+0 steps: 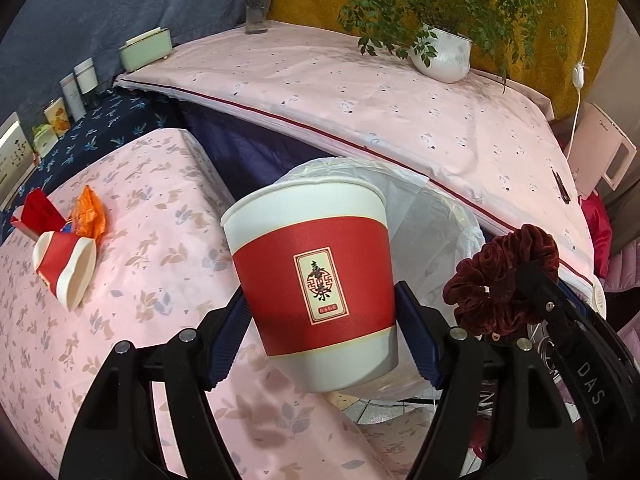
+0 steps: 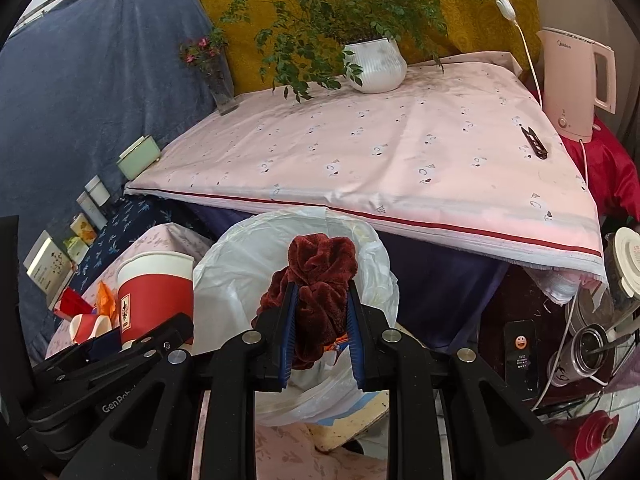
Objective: Collect trash
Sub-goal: 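Carry the cup and dark red scrunchie over the white bin and open both grippers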
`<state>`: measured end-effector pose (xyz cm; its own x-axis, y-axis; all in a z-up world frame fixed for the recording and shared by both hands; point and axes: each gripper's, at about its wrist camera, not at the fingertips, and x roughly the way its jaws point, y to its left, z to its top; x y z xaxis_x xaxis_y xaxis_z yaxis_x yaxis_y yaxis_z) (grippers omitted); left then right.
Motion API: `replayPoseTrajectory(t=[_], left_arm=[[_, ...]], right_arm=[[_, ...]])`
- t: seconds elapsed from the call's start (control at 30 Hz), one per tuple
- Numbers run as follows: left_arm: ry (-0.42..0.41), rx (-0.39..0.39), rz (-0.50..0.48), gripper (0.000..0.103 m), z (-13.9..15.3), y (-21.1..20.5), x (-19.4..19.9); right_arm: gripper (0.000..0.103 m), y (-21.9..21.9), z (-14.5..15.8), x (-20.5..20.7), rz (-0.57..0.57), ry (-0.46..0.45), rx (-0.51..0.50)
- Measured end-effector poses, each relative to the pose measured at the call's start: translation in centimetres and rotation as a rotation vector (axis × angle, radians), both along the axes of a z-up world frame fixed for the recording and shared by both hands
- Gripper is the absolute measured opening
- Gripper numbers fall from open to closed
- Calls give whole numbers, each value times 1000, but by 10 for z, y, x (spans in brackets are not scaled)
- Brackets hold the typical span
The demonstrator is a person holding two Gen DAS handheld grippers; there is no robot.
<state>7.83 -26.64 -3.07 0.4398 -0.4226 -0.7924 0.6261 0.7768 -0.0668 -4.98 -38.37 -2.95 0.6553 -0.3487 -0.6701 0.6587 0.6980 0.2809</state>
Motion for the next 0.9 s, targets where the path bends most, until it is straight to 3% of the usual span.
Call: replayPoseTrajectory(t=[0.23,0.63,0.9], left_arm=[[-15,-8,21,83,-2,-1,9],[1,-4,104,83,-11,26,30],[7,-12,156,84,-12,49,42]], right_arm=[[21,-6,-7,10,4,13,7],[23,4,-15,41,59,34,13],[33,18,-12,56,86,35,0]])
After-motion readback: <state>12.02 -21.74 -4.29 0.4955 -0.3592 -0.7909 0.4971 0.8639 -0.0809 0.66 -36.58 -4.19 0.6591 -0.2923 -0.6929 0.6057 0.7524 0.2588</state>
